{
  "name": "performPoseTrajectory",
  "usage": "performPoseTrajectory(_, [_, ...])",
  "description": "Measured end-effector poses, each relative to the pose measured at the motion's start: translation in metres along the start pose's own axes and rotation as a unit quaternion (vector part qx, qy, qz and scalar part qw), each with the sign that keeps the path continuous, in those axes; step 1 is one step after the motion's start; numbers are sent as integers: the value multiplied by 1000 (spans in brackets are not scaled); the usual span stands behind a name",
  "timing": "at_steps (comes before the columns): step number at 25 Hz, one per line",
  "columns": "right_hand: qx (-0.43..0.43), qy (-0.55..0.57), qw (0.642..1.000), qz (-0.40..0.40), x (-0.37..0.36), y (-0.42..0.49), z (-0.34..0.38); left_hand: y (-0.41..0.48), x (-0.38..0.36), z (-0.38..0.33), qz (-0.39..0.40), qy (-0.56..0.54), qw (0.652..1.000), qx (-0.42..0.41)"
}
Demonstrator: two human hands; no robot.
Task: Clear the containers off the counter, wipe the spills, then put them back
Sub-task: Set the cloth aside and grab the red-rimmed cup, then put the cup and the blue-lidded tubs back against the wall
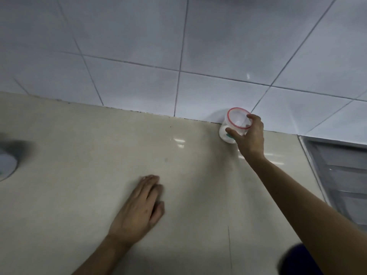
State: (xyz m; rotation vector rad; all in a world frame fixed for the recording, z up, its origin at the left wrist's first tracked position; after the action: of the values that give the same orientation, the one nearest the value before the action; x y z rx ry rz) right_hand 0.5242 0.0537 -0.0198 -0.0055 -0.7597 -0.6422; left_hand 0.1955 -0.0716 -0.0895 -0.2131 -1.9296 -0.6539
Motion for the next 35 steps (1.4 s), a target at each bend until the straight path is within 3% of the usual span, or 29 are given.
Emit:
performPoseTrajectory(4, [20, -58, 998, 26, 5, -7, -4, 3, 2, -4, 4, 11, 1000, 2])
performPoseTrajectory(9, [40, -141, 989, 3, 12, -77, 4, 2, 3, -3, -2, 30, 1000, 2])
performPoseTrajectory(11, [58, -162, 983, 59, 6, -113, 17, 1, 13, -7, -16, 20, 999, 31])
performPoseTrajectory(16, [230, -170, 932, 221, -39, -184, 85, -60, 50, 8, -35, -78, 989, 120])
performPoseTrajectory(21, [309, -106, 894, 306, -118, -247, 184, -133, 145, 112, -105, -27, 974, 201])
performPoseTrajectory(27, [322, -23, 870, 373, -208, -298, 319, -147, 251, 254, -234, 80, 905, 346])
performPoseTrajectory(30, [333, -23, 857, 392, -246, -308, 373, -147, 265, 291, -221, 90, 885, 400])
performPoseTrajectory(35, [336, -93, 839, 418, -294, -322, 408, -145, 259, 310, -193, 121, 885, 407])
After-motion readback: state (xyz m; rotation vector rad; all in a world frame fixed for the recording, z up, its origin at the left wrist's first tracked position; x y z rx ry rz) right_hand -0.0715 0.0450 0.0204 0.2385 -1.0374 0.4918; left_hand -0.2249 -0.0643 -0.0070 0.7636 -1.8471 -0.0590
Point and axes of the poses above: each hand's wrist, its own y-axis towards the middle knuckle, its own x-axis out of the back of the hand, z = x × y, the point moved 4 cm from there along y, towards the middle knuckle, and after that the axes turned 7 degrees about -z, right-handed, at the moved point
